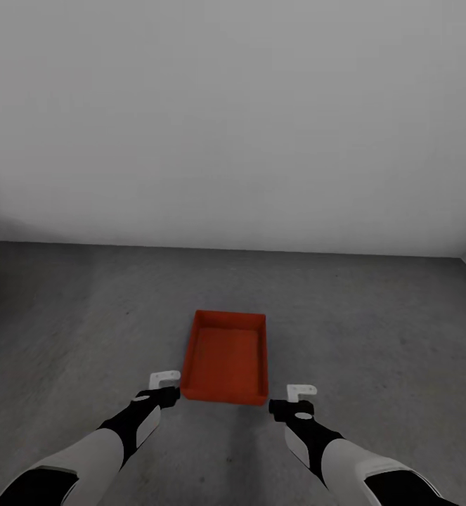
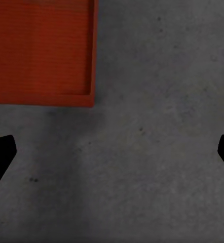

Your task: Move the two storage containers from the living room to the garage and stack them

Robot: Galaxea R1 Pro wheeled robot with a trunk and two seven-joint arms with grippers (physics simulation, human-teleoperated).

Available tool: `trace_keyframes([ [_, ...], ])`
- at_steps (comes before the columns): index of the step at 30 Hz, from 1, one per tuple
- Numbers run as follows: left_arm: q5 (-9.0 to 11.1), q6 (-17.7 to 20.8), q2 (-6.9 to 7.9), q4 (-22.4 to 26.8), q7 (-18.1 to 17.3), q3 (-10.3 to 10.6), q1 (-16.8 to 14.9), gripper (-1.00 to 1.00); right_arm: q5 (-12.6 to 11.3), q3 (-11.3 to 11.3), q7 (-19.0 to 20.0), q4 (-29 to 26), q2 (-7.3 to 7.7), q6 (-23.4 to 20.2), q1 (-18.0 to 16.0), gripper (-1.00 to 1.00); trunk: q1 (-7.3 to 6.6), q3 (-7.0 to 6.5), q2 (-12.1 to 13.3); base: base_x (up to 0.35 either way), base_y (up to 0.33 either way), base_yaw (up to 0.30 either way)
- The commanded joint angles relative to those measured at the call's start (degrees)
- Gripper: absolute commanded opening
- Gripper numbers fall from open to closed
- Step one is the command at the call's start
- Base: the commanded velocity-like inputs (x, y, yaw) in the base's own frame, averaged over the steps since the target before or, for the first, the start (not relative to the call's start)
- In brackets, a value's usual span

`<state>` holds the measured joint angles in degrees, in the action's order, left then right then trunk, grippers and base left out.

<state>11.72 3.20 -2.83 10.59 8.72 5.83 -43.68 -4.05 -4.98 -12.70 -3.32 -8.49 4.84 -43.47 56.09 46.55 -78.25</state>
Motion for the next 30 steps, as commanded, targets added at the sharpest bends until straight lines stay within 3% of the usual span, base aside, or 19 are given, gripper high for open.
trace_keyframes([
  [1,0.54,0.31,0.02,0.13,0.34,0.5,0.0,1.0,-0.43,-0.47,-0.22,0.07,-0.05,0.18,-0.04,1.0,0.0,-0.01,-0.02,0.0,0.0,0.0],
  [24,0.5,0.32,0.05,-0.05,0.34,0.5,0.0,1.0,-0.46,-0.47,-0.22,0.17,-0.04,0.17,-0.04,1.0,0.0,-2.04,-0.02,0.0,0.0,0.0],
  [30,0.69,0.32,0.29,-2.5,0.26,0.5,0.0,1.0,-0.63,-0.39,-0.22,0.56,0.33,-0.02,-0.24,1.0,0.0,-2.59,-0.02,0.0,0.0,0.0],
])
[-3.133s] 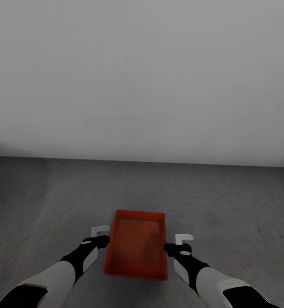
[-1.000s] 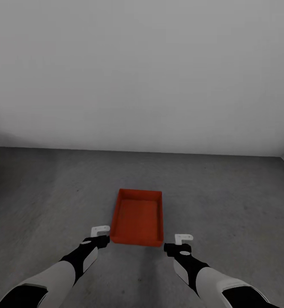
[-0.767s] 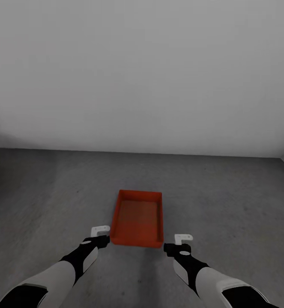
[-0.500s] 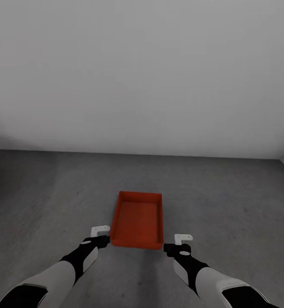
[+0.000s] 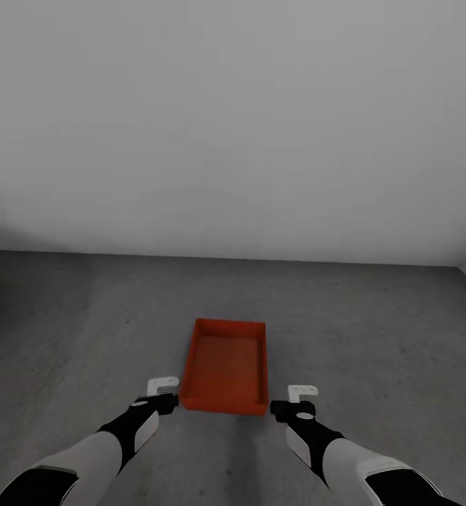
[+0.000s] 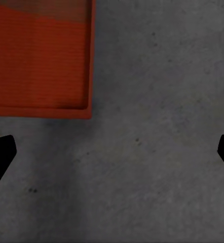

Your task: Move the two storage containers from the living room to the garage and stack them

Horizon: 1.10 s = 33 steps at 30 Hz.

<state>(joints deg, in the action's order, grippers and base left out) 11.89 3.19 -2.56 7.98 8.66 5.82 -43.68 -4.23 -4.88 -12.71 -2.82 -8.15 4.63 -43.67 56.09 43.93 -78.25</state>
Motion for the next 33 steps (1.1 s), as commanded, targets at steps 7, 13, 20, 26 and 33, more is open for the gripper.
trace_keyframes([
  [7,0.74,0.39,3.41,-6.57,0.25,0.5,0.03,1.0,-0.43,-0.48,-0.2,1.87,0.44,-0.26,0.07,1.0,0.0,-0.55,-0.02,0.0,0.0,0.0],
  [13,4.21,0.48,6.0,-7.94,0.2,0.43,0.08,1.0,-0.03,-0.65,-0.03,2.35,0.49,-0.37,0.07,1.0,0.0,-0.66,-0.02,0.0,0.0,0.0],
  [20,7.44,0.43,6.41,-8.05,0.29,0.48,0.08,1.0,0.08,-0.81,0.02,2.38,0.42,-0.3,0.07,1.0,0.0,-0.67,-0.02,0.0,0.0,0.0],
  [26,7.98,0.52,6.48,-8.07,0.3,0.49,0.08,1.0,0.1,-0.83,0.09,2.47,0.42,-0.37,0.08,1.0,0.0,-0.67,-0.02,0.0,0.0,0.0],
  [33,8.05,0.98,6.5,-8.11,0.42,0.5,0.08,1.0,0.13,-0.91,0.09,3.92,1.37,-1.14,0.09,1.0,0.0,-0.68,-0.02,0.0,0.0,0.0],
])
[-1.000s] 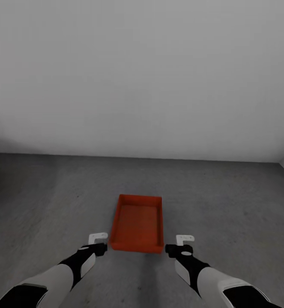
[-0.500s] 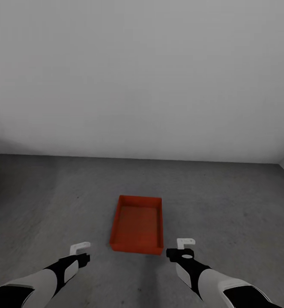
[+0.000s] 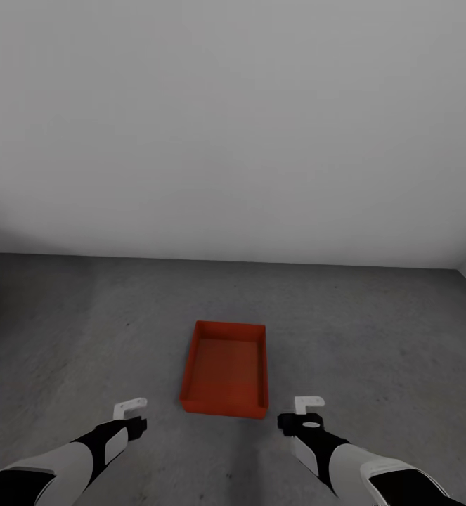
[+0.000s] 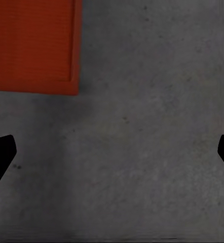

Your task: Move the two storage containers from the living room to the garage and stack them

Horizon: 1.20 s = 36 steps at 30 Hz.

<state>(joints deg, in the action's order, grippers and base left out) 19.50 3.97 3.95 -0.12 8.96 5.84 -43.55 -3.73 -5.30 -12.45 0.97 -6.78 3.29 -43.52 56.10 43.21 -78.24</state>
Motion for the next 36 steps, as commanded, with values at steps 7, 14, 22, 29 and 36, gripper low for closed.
trace_keyframes([
  [7,0.45,0.06,0.04,0.02,0.1,0.49,-0.09,1.0,-0.45,-0.58,-0.04,0.83,2.42,-0.41,0.76,1.0,0.0,0.04,-0.02,0.0,0.0,0.0],
  [14,0.45,-0.33,3.08,0.03,-0.01,0.49,2.93,1.0,-0.55,-0.59,-0.2,0.88,3.5,0.07,12.66,1.0,0.0,-0.15,-0.02,0.0,0.0,-0.035],
  [22,0.44,-0.55,3.21,0.03,-0.53,0.49,11.13,1.0,-0.76,-0.56,-0.19,0.94,4.66,0.64,17.88,1.0,0.0,-0.77,-0.02,0.0,0.0,-0.098],
  [29,0.51,-0.47,3.09,-0.02,-0.66,0.49,14.86,1.0,-1.08,-0.51,-0.2,0.96,5.0,0.92,21.48,1.0,0.0,-1.36,-0.02,0.0,0.0,-0.075],
  [36,0.5,-0.54,2.3,0.03,-0.63,0.49,17.49,1.0,-1.1,-0.5,-0.15,0.96,5.02,1.01,21.72,1.0,0.0,-1.99,-0.02,0.0,0.0,-0.011],
])
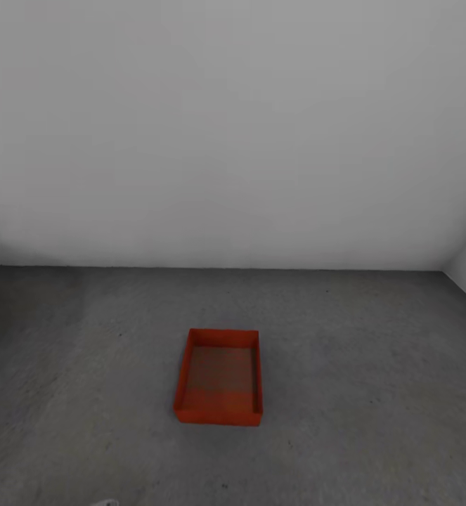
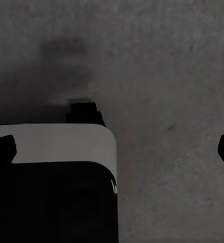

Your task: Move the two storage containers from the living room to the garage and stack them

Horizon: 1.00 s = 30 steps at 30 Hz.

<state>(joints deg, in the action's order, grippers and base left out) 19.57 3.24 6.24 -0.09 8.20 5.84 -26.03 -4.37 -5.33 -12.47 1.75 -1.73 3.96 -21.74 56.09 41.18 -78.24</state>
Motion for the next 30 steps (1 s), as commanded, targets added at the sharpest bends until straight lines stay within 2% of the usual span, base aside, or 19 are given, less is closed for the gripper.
trace_keyframes([
  [1,0.42,0.19,-0.03,0.0,0.12,0.49,0.03,1.0,-0.46,-0.47,-0.12,0.19,-0.03,0.34,-0.07,1.0,0.0,-0.06,-0.02,0.0,0.0,0.0],
  [11,0.27,0.19,-0.09,0.08,0.06,0.42,0.1,1.0,-0.3,-0.49,-0.1,0.2,-0.08,0.32,-0.06,1.0,0.0,-0.97,-0.02,0.0,0.0,0.0],
  [19,0.15,0.1,-1.41,0.25,0.05,0.34,0.11,1.0,0.11,-0.47,0.04,0.19,-0.26,0.35,0.52,1.0,0.0,-1.71,-0.02,0.0,0.0,0.0],
  [30,0.41,0.1,-1.58,0.18,0.04,0.4,0.12,1.0,0.15,-0.47,0.08,0.19,-0.29,0.35,0.73,1.0,0.0,-2.73,-0.02,0.0,0.0,0.0],
])
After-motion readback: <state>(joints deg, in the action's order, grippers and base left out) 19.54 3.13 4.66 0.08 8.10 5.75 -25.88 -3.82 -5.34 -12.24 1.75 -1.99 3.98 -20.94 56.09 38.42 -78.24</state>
